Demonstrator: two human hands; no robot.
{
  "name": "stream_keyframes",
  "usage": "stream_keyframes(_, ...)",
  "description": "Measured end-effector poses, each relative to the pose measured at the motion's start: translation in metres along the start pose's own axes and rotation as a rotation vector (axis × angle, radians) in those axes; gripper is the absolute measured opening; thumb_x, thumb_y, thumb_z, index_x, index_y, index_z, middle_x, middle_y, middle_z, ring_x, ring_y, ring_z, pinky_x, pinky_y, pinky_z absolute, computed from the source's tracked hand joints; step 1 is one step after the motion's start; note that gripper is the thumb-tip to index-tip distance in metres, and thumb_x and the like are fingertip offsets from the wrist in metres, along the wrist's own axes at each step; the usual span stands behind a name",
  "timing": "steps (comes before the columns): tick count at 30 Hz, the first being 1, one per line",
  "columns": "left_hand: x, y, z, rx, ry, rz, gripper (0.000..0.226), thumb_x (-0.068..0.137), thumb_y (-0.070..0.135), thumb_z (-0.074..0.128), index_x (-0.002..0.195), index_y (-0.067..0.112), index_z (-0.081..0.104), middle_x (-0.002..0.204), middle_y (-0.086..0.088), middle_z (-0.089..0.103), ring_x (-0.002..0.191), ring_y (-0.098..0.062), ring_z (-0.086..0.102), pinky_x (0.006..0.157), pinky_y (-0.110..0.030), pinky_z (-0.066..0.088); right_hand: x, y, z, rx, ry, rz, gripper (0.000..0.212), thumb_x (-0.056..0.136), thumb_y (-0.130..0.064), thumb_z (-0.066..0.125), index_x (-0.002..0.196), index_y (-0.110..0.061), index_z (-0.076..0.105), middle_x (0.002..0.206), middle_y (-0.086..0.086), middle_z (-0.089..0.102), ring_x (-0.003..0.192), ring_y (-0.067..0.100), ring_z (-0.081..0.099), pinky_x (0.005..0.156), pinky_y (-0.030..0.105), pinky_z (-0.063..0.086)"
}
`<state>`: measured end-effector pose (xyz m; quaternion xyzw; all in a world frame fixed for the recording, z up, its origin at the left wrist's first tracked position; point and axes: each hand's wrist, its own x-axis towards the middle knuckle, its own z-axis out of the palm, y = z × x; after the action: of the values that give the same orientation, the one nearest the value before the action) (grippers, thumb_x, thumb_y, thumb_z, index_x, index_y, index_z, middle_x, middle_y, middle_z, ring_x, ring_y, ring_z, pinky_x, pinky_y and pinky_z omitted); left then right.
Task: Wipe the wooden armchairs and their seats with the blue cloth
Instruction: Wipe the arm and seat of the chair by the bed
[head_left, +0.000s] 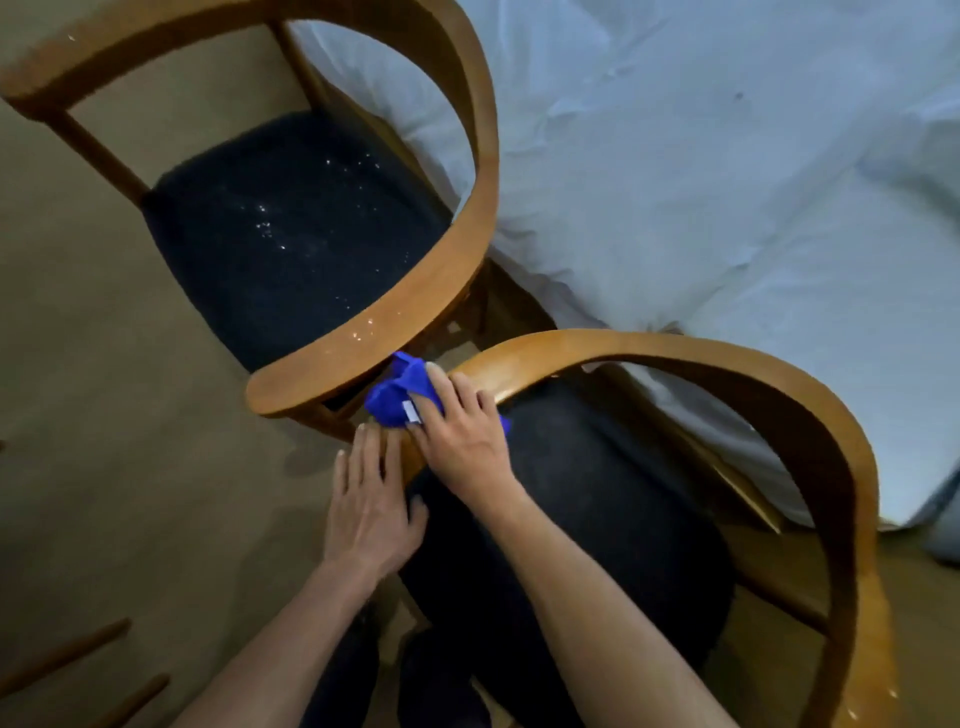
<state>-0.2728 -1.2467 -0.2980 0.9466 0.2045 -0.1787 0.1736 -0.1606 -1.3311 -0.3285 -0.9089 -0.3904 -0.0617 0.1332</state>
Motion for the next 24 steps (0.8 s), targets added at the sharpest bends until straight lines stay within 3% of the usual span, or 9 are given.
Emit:
stream_keyframes(4, 0.018, 0.012, 0.002, 0.093, 0.044, 0.047, 0.094, 0.073, 0.030, 0.069, 0.150, 0.004, 0.020, 0.155, -0.021, 0.020, 0.142, -0.037, 0.024, 0.113, -0.052, 0.023, 0.004, 0.038, 0.009, 0.034, 0.098, 0.052, 0.030, 0.094, -0.025, 0.057, 0.121, -0.011, 0.060, 0.130, 0.015, 0.055, 0.122, 0.031, 0.050, 0.103, 0.046, 0.039)
stream_keyframes(6, 0.028, 0.024, -0.001, 0.123, 0.043, 0.057, 0.092, 0.078, 0.033, 0.064, 0.151, 0.005, 0.014, 0.158, -0.020, 0.010, 0.145, -0.036, 0.015, 0.115, -0.053, 0.019, 0.008, 0.083, 0.005, -0.037, 0.125, 0.181, 0.032, 0.093, -0.018, 0.059, 0.123, -0.007, 0.058, 0.130, 0.018, 0.053, 0.124, 0.033, 0.048, 0.106, 0.048, 0.036)
stream_keyframes(9, 0.042, 0.046, -0.003, 0.151, -0.004, 0.051, 0.089, 0.089, 0.043, 0.044, 0.151, 0.012, -0.013, 0.158, -0.014, -0.018, 0.147, -0.030, -0.011, 0.118, -0.051, 0.001, 0.002, 0.174, -0.014, -0.208, 0.110, 0.413, 0.034, 0.091, -0.021, 0.060, 0.121, -0.004, 0.056, 0.124, 0.022, 0.054, 0.114, 0.038, 0.050, 0.104, 0.049, 0.036)
stream_keyframes(12, 0.051, 0.063, -0.005, 0.162, 0.018, 0.055, 0.092, 0.088, 0.047, 0.044, 0.150, 0.011, -0.015, 0.158, -0.014, -0.019, 0.146, -0.032, -0.013, 0.116, -0.053, -0.002, -0.012, 0.224, -0.037, -0.269, 0.027, 0.532, 0.035, 0.091, -0.021, 0.059, 0.120, -0.003, 0.053, 0.121, 0.024, 0.054, 0.109, 0.040, 0.050, 0.101, 0.052, 0.038)
stream_keyframes(14, 0.057, 0.069, -0.004, 0.179, 0.007, 0.073, 0.094, 0.087, 0.047, 0.045, 0.150, 0.010, -0.014, 0.158, -0.015, -0.018, 0.146, -0.033, -0.012, 0.116, -0.053, -0.001, -0.006, 0.206, -0.036, -0.223, 0.067, 0.641, 0.036, 0.090, -0.021, 0.059, 0.121, -0.003, 0.054, 0.123, 0.023, 0.052, 0.114, 0.039, 0.047, 0.106, 0.051, 0.033)
stream_keyframes(17, 0.064, 0.070, -0.001, 0.216, 0.009, 0.110, 0.098, 0.083, 0.044, 0.053, 0.151, 0.006, -0.006, 0.159, -0.018, -0.009, 0.146, -0.035, -0.005, 0.115, -0.055, 0.003, 0.013, 0.144, -0.017, -0.091, 0.147, 0.487, 0.032, 0.089, -0.020, 0.059, 0.117, -0.003, 0.058, 0.125, 0.022, 0.053, 0.115, 0.036, 0.048, 0.106, 0.047, 0.035)
stream_keyframes(20, 0.075, 0.073, 0.006, 0.278, 0.011, 0.159, 0.105, 0.072, 0.039, 0.068, 0.151, 0.002, 0.009, 0.158, -0.022, 0.006, 0.145, -0.039, 0.007, 0.113, -0.057, 0.009, 0.019, 0.122, -0.008, -0.049, 0.104, 0.302, 0.034, 0.090, -0.021, 0.059, 0.121, -0.007, 0.056, 0.128, 0.018, 0.052, 0.121, 0.032, 0.047, 0.109, 0.047, 0.032)
stream_keyframes(22, 0.087, 0.081, 0.007, 0.292, 0.021, 0.207, 0.104, 0.068, 0.036, 0.072, 0.149, 0.001, 0.017, 0.156, -0.024, 0.012, 0.143, -0.041, 0.013, 0.112, -0.060, 0.014, 0.014, 0.141, -0.011, -0.126, 0.117, 0.288, 0.031, 0.090, -0.020, 0.060, 0.119, -0.009, 0.058, 0.124, 0.017, 0.055, 0.119, 0.031, 0.050, 0.110, 0.047, 0.031)
stream_keyframes(24, 0.100, 0.093, 0.007, 0.308, 0.055, 0.269, 0.096, 0.070, 0.037, 0.064, 0.148, 0.000, 0.021, 0.154, -0.026, 0.016, 0.142, -0.043, 0.017, 0.110, -0.063, 0.019, 0.003, 0.173, -0.020, -0.217, 0.129, 0.409, 0.029, 0.088, -0.016, 0.063, 0.116, -0.009, 0.059, 0.119, 0.018, 0.057, 0.116, 0.033, 0.051, 0.111, 0.049, 0.030)
